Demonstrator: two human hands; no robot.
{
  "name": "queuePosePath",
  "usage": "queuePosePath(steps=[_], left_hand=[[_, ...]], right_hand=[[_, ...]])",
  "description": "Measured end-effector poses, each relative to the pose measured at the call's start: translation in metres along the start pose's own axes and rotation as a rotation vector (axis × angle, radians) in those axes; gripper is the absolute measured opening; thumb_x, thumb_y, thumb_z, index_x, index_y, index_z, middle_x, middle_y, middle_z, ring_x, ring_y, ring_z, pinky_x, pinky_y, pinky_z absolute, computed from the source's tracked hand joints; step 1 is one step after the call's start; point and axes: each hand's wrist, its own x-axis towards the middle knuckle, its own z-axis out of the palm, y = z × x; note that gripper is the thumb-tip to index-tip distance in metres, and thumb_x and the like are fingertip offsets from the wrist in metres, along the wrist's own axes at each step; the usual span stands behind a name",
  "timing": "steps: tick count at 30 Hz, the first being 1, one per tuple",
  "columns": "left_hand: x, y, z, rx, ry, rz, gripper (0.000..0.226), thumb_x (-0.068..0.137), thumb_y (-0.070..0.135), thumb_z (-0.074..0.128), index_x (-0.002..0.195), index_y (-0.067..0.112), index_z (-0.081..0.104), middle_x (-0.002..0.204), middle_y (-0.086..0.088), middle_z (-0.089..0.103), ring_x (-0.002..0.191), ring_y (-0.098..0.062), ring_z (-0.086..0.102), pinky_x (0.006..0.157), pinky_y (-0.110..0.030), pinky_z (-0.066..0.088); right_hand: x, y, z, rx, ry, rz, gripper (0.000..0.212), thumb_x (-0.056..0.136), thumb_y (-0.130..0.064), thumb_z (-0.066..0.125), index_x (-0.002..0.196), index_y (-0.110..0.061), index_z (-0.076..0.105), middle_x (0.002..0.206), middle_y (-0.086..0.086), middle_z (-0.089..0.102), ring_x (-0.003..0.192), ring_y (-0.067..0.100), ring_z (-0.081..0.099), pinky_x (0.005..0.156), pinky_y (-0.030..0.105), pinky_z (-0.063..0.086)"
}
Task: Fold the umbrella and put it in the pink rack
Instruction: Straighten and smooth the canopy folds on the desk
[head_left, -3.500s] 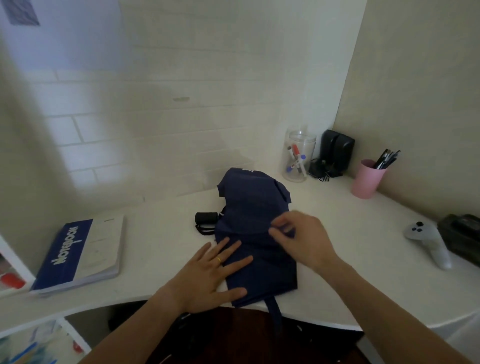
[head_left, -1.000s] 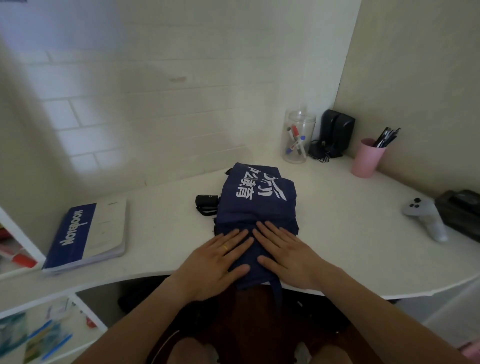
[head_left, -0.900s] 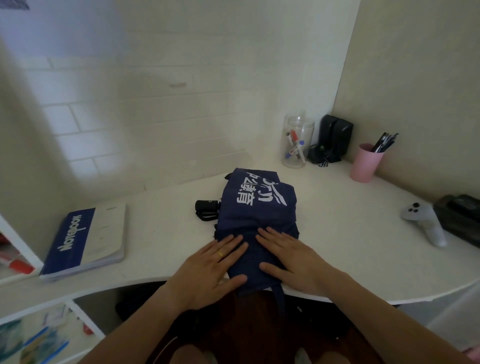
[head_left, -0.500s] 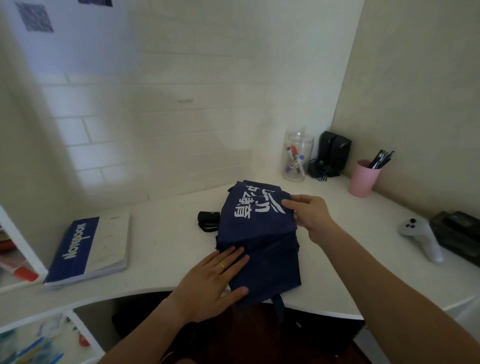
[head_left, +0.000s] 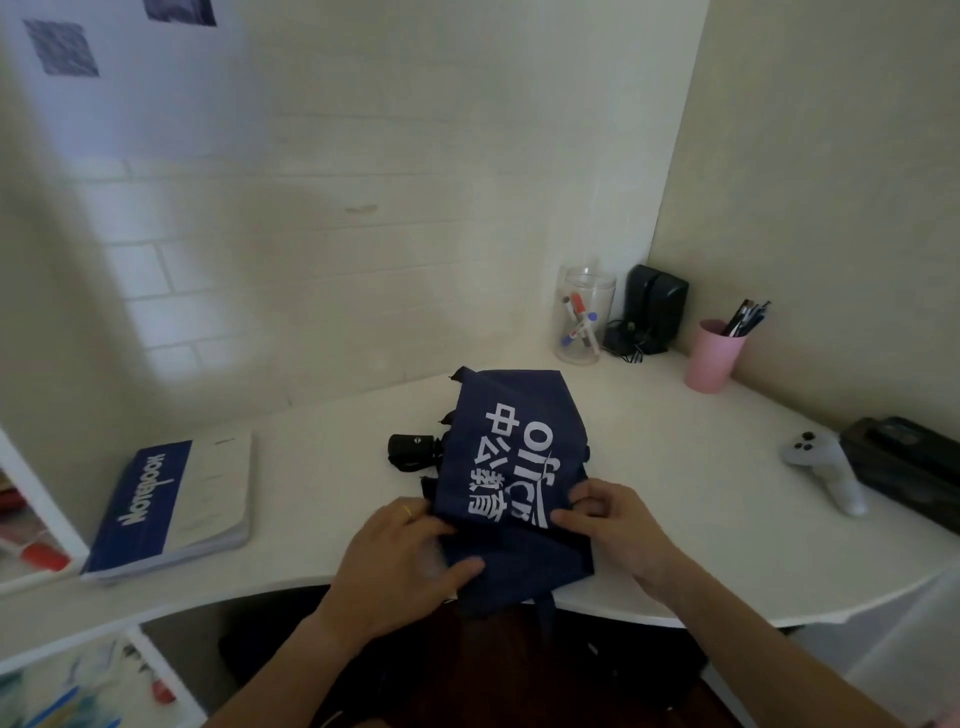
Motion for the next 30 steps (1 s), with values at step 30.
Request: queuePosePath(steps=[30], left_hand=[[0.023,0.032,-0.022,-1.035,-0.375,-0.494,0.025,0.093,0.016,0.071,0.119,0.018,0.073,0.112,0.004,0.079,0.104,-0.016,0.074,0.09,-0.032,0.06]], right_hand=[[-0.015,-0.017,-0.019,0.388,-0.137,0.062,0.04,0.08,0.003,0.076,0.118,-0.008,0.066,0.095,0.013,0.074,0.066,0.024,0.065,0.056,0.026,0.05]])
